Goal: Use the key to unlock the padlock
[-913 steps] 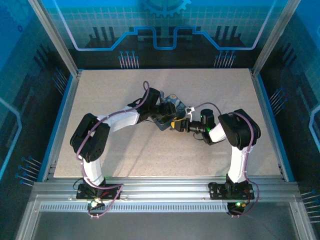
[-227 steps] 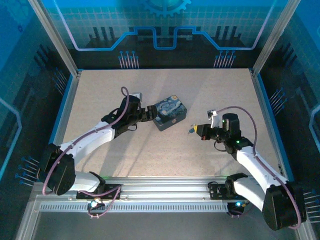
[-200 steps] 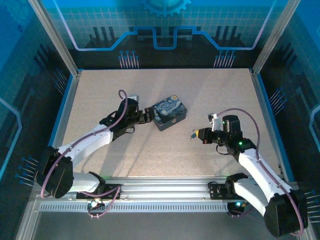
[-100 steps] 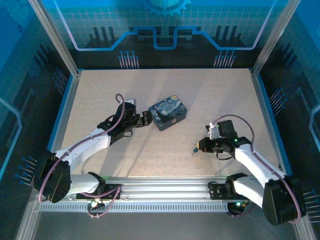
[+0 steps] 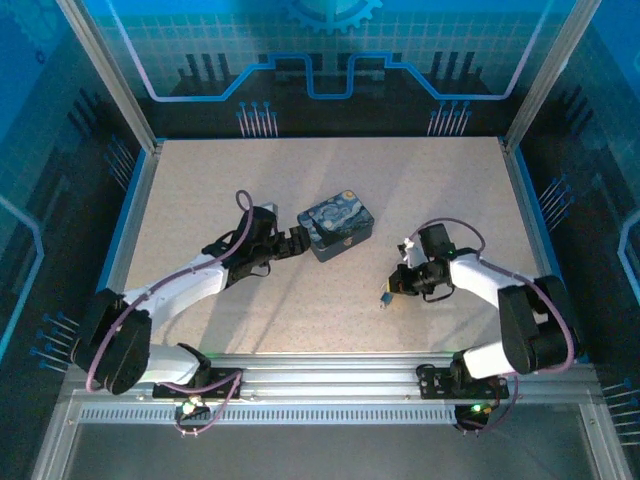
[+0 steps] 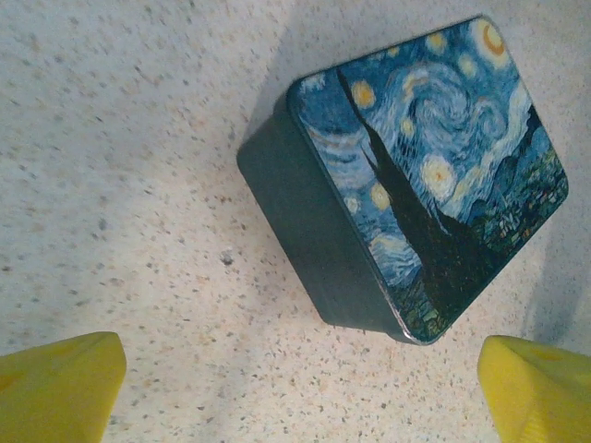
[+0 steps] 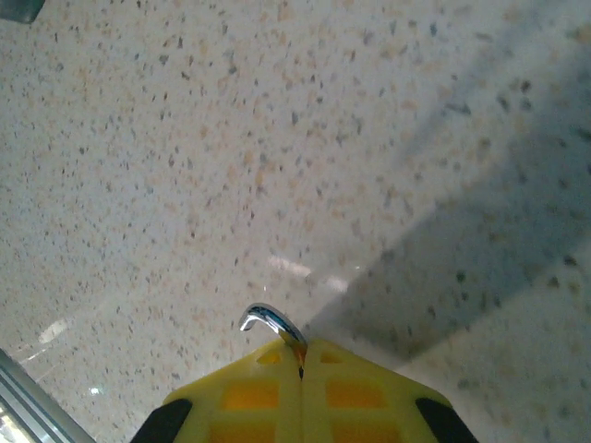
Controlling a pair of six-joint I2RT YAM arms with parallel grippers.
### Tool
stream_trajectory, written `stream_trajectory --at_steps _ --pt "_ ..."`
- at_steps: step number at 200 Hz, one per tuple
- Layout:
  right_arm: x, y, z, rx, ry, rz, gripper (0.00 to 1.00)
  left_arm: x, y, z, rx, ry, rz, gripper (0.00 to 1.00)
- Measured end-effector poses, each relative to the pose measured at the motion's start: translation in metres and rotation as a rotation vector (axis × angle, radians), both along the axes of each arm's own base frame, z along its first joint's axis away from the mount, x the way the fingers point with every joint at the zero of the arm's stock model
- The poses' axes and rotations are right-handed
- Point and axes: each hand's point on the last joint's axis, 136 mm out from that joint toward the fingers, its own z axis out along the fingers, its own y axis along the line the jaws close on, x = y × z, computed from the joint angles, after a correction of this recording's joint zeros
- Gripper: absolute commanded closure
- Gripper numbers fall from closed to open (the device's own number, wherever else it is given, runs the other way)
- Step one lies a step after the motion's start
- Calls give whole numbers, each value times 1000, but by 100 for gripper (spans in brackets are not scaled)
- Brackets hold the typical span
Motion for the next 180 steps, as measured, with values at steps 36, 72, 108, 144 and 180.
stream_trajectory --at_steps 36,72,108,144,180 --pt "20 6 -4 16 -16 1 77 4 -16 -12 -41 57 -37 1" --pt "28 4 -4 9 -32 -38 63 8 -21 -4 -63 42 -48 1" --pt "38 -4 11 -15 -103 -77 50 10 -17 14 -71 -9 -39 1" --pt "51 -18 42 -44 -237 -111 37 13 6 40 -57 -115 23 1" --pt "65 -41 74 -89 -364 -157 28 12 35 61 -9 -215 96 1"
